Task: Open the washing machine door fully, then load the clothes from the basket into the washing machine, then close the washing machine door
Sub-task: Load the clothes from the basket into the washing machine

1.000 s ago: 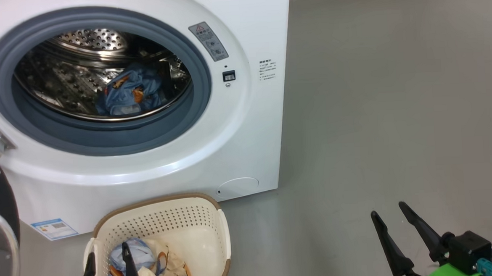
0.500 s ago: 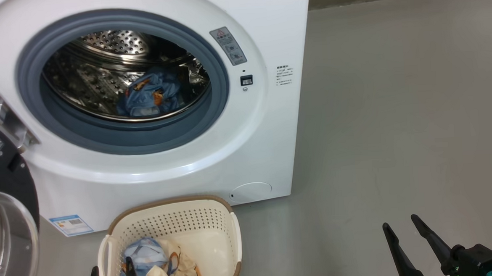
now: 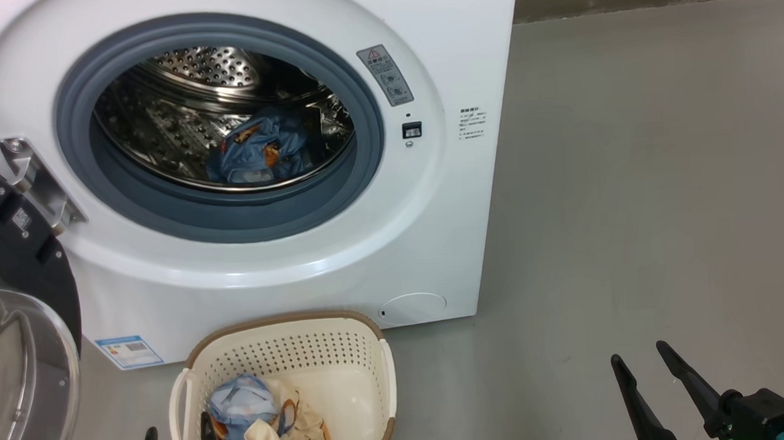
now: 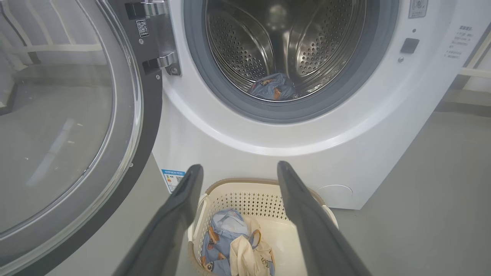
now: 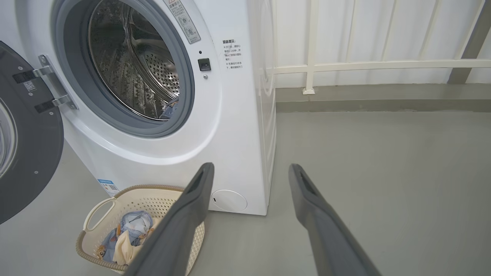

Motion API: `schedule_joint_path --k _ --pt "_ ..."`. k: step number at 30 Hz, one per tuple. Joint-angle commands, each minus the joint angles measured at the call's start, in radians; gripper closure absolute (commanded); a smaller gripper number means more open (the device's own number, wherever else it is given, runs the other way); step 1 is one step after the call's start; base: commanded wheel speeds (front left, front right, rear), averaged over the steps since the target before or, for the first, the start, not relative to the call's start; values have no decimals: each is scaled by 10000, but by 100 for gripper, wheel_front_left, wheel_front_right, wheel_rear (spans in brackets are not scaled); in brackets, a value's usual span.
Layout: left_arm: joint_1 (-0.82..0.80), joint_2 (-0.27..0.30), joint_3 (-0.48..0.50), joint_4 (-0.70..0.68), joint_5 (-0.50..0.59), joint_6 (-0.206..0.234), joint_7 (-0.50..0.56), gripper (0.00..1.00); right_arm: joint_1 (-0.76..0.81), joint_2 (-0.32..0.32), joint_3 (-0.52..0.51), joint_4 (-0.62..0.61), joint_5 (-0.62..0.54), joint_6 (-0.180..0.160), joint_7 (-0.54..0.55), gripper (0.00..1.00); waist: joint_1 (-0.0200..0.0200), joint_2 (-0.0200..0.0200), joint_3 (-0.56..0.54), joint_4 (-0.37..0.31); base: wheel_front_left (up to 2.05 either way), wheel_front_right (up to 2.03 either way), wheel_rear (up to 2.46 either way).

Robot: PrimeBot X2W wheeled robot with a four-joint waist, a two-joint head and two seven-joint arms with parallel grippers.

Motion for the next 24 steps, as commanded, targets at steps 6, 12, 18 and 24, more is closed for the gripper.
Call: schedule_joint_path --k 6,12,18,24 --pt "-54 110 324 -387 146 5 -65 0 -124 -181 260 -263 -21 16 -74 0 0 0 51 70 0 0 0" --pt "-54 110 312 -412 85 40 -65 0 -159 -242 356 -246 17 16 -74 0 0 0 67 45 0 0 0" --pt "-179 110 264 -322 65 64 -65 0 -214 -210 418 -243 56 16 -74 0 0 0 185 -94 0 0 0" --pt "-495 110 165 20 192 57 -65 0 -373 -195 511 -236 121 16 -74 0 0 0 472 -330 0 0 0"
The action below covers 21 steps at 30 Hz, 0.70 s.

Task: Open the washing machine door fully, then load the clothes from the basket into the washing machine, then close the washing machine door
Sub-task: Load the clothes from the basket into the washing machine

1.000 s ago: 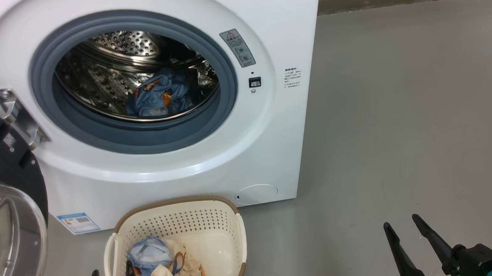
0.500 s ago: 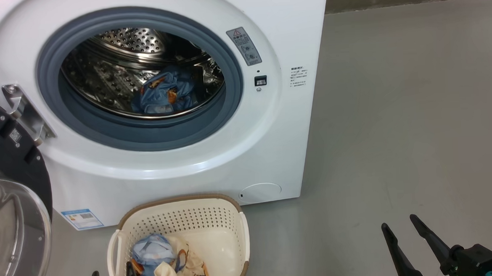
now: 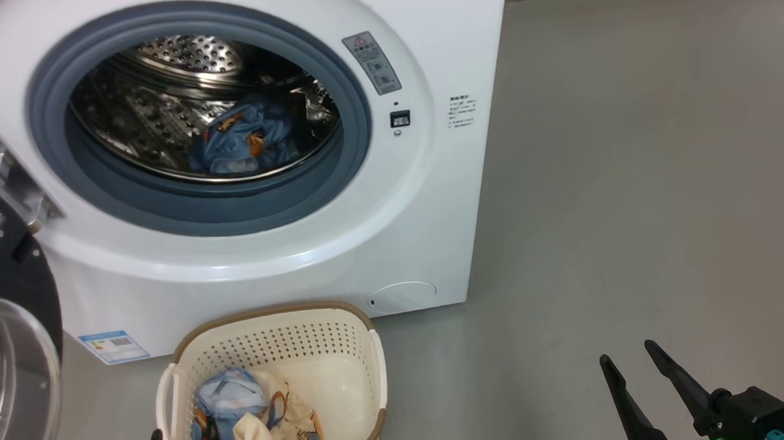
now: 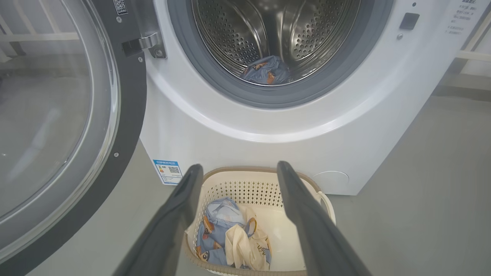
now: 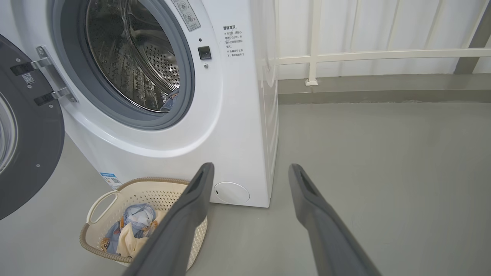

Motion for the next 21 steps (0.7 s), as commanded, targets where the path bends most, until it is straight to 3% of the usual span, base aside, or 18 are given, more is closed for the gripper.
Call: schedule_joint_path --k 1,12,21 --pt "-505 99 293 -63 206 51 -65 0 -340 -136 237 -228 77 16 -74 0 0 -1 155 -189 0 0 0" --pt "-1562 144 152 1591 29 -122 -57 0 -810 -49 230 -284 269 16 -74 0 0 -1 1188 -815 0 0 0" --pt "-2996 610 410 3004 -133 -30 973 0 -1397 35 281 -279 502 16 -74 0 0 -1 2191 -1343 0 0 0"
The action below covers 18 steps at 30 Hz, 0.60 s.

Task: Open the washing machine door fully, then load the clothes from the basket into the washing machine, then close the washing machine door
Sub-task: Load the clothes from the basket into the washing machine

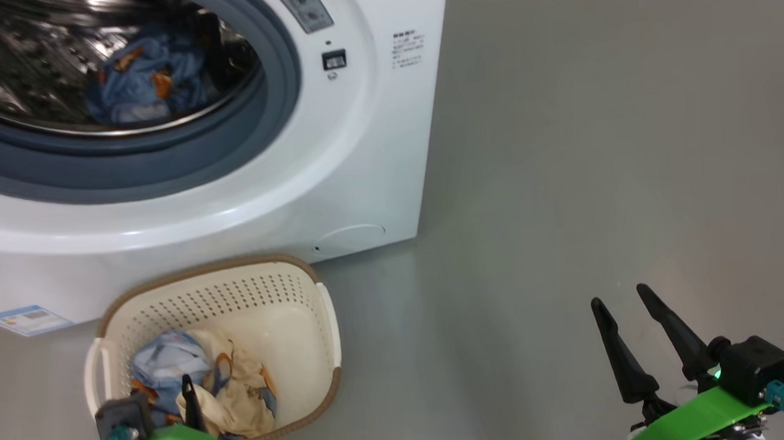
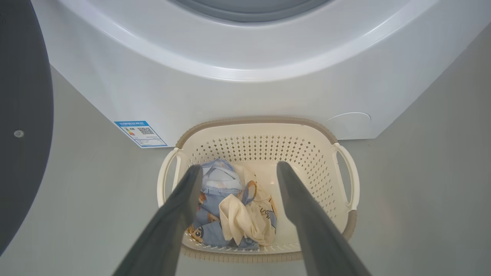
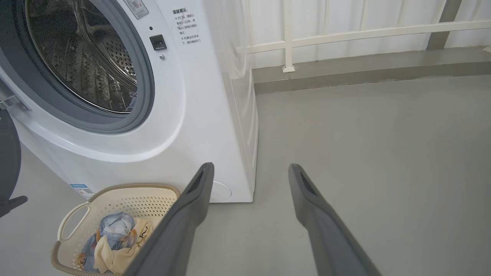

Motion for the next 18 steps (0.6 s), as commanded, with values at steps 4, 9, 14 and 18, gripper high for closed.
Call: schedule_joint_path --k 4,9,14,18 --pt "-843 329 370 400 -182 2 625 0 -466 -50 244 -241 208 16 -74 0 0 0 855 -471 0 0 0" --pt "-1681 428 312 1189 -279 -43 1391 0 -846 -45 304 -239 338 16 -74 0 0 0 1444 -651 0 0 0" --pt "-2490 613 392 2148 -401 -17 1923 0 -1201 -30 361 -249 457 16 -74 0 0 0 2011 -835 0 0 0" --pt "-3257 806 465 2949 -393 157 2062 0 -1430 -86 373 -249 534 16 -74 0 0 0 2484 -897 0 0 0"
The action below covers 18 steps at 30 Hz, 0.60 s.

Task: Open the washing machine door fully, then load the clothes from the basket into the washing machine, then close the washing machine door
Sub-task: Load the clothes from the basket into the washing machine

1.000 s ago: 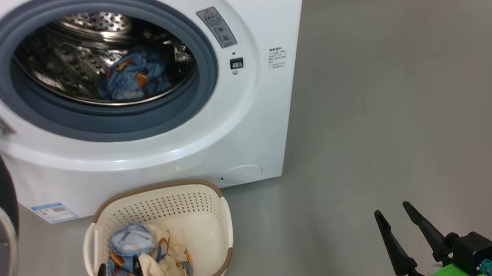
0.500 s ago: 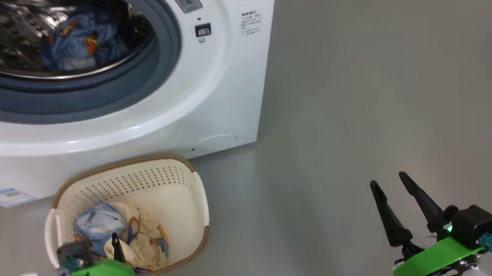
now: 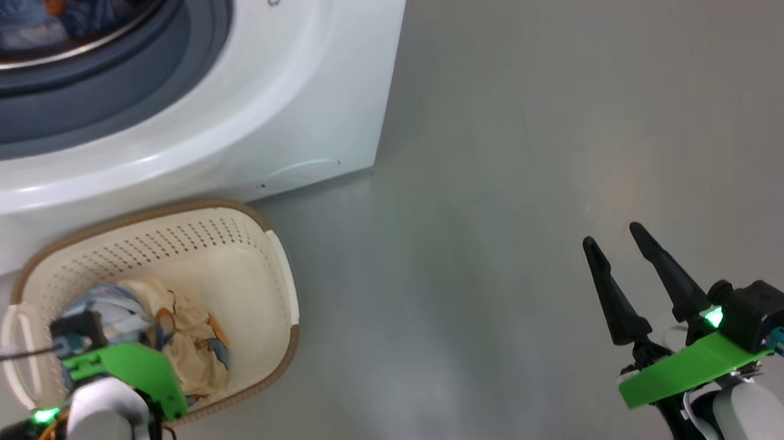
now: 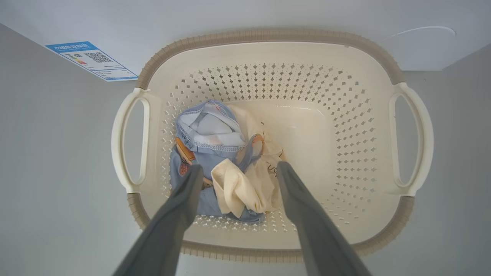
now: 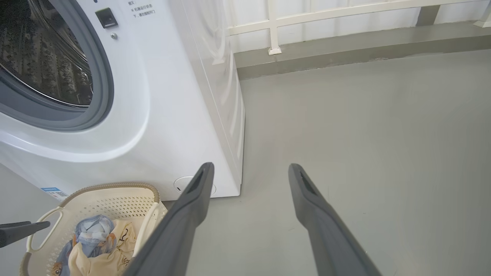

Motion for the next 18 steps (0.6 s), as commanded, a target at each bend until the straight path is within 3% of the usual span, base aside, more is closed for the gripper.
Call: schedule_joint_path --k 1,8,18 --pt "-544 360 394 231 -119 75 73 0 -203 -123 239 -249 109 16 -74 0 0 0 645 -221 0 0 0" --pt "-1729 492 691 1755 -621 -137 643 0 -624 -205 300 -298 228 16 -74 0 0 0 1343 -438 0 0 0" --pt "-2951 661 1024 2952 -1052 -123 510 0 -997 -337 294 -341 365 16 -74 0 0 0 2208 -624 0 0 0"
